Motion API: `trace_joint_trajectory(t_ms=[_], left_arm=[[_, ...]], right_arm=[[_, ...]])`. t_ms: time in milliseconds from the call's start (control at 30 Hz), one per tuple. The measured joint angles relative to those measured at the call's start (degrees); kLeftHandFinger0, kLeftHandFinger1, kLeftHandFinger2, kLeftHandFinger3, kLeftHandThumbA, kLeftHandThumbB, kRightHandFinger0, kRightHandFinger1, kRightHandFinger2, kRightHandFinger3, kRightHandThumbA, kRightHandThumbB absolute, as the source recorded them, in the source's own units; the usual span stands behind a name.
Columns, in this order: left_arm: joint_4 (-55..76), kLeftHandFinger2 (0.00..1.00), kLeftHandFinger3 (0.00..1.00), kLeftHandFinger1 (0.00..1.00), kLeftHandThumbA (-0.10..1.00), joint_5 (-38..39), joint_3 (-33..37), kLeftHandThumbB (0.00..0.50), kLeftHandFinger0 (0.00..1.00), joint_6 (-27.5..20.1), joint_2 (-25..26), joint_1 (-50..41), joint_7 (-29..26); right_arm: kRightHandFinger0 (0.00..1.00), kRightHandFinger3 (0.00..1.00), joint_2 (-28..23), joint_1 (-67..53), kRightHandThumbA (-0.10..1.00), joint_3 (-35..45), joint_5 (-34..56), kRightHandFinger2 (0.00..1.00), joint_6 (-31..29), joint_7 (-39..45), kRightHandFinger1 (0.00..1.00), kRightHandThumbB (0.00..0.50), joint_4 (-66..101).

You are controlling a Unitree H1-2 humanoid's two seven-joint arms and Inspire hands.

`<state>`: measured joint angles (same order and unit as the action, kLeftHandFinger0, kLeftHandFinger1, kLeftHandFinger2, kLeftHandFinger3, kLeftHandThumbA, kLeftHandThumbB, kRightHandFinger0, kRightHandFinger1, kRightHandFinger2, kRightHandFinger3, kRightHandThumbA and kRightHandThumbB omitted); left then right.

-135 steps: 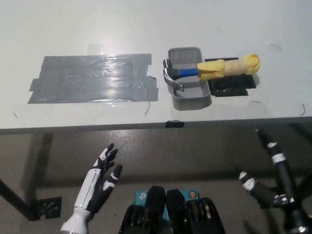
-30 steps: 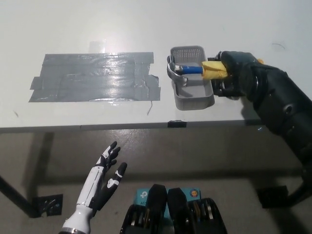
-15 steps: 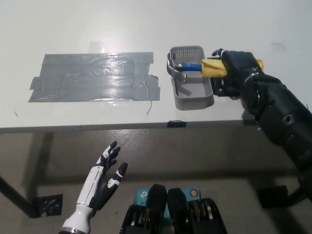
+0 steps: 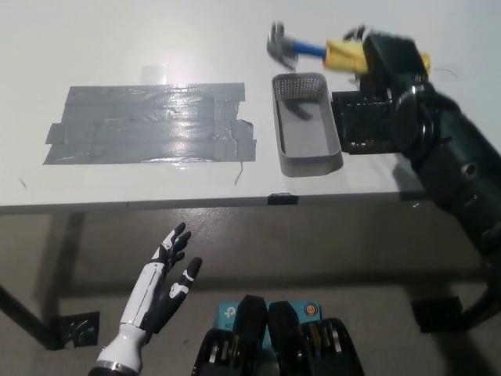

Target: The robot picks the hammer placed on top of the gray container with right hand and places it on the grey area of the desk

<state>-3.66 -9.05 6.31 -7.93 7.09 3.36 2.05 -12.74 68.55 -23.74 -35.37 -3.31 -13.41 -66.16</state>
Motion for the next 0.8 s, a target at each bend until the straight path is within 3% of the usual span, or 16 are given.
trace_joint_trajectory(t_ms=[33, 100, 133, 200, 267, 300, 367, 400, 467, 500, 633, 800], left_arm=[[0.00, 1.00, 1.00, 1.00, 0.84, 0.01, -0.01, 0.103, 1.00, 0.00, 0.03, 0.00, 0.00], [0.00, 1.00, 1.00, 1.00, 0.85, 0.04, -0.01, 0.103, 1.00, 0.00, 0.06, -0.01, 0.00], [0.00, 1.00, 1.00, 1.00, 0.85, 0.05, -0.01, 0.116, 1.00, 0.00, 0.06, -0.01, 0.00], [0.00, 1.00, 1.00, 1.00, 0.85, 0.15, -0.02, 0.126, 1.00, 0.01, 0.07, -0.01, 0.02], [0.02, 1.00, 1.00, 1.00, 0.84, 0.34, -0.03, 0.122, 1.00, 0.03, 0.06, -0.01, 0.23], [0.06, 1.00, 1.00, 1.00, 0.84, 0.48, -0.05, 0.116, 1.00, 0.07, 0.05, -0.02, 0.34], [0.20, 1.00, 1.00, 1.00, 0.83, 0.65, -0.06, 0.121, 1.00, 0.25, 0.05, -0.05, 0.61], [0.31, 1.00, 1.00, 1.00, 0.83, 0.73, -0.06, 0.124, 1.00, 0.32, 0.00, -0.04, 0.73], [0.60, 1.00, 1.00, 1.00, 0.83, 0.83, -0.04, 0.135, 1.00, 0.45, -0.03, -0.02, 0.99], [0.70, 1.00, 1.00, 1.00, 0.82, 0.84, -0.04, 0.128, 1.00, 0.48, -0.02, -0.02, 1.07], [0.96, 1.00, 1.00, 1.00, 0.79, 1.19, -0.06, 0.129, 1.00, 0.60, -0.03, -0.02, 1.58], [1.15, 1.00, 1.00, 1.00, 0.81, 1.53, -0.08, 0.172, 1.00, 0.90, 0.04, -0.03, 2.03]], right_arm=[[0.00, 0.70, 0.10, 0.84, -0.10, 0.08, -0.03, 0.75, -0.17, -0.44, 0.36, 0.164, -0.01], [0.00, 0.56, 0.41, 2.26, -0.10, 0.06, -0.14, 0.70, -0.66, -1.37, 0.32, 0.174, -0.03], [0.00, 0.57, 0.53, 2.54, -0.10, 0.05, -0.18, 0.74, -0.77, -1.58, 0.34, 0.151, -0.03], [0.00, 0.64, 1.27, 3.28, -0.10, -0.13, -0.40, 0.74, -1.24, -2.57, 0.34, 0.149, -0.03], [0.00, 0.75, 2.38, 3.53, -0.10, -0.32, -0.61, 0.77, -1.42, -3.12, 0.37, 0.113, -0.12], [0.00, 0.77, 3.27, 3.53, -0.10, -0.33, -0.64, 0.75, -1.44, -3.24, 0.36, 0.123, -0.15], [0.00, 0.70, 5.75, 3.51, -0.10, -0.46, -0.74, 0.58, -1.42, -3.24, 0.20, 0.143, -0.14], [0.00, 0.70, 6.87, 3.51, -0.10, -0.55, -0.83, 0.58, -1.43, -3.37, 0.18, 0.152, -0.14], [0.00, 0.90, 9.48, 3.49, -0.10, -0.91, -1.09, 0.77, -1.54, -3.75, 0.31, 0.120, -0.14], [0.00, 0.94, 10.08, 3.49, -0.10, -1.05, -1.18, 0.77, -1.53, -3.80, 0.34, 0.116, -0.15], [0.00, 0.92, 15.01, 3.50, -0.10, -2.33, -1.49, 0.75, -1.58, -4.26, 0.35, 0.099, -0.92], [0.00, 0.89, 19.27, 3.57, -0.10, -2.78, -1.45, 0.77, -2.00, -4.73, 0.39, 0.131, -4.44]])
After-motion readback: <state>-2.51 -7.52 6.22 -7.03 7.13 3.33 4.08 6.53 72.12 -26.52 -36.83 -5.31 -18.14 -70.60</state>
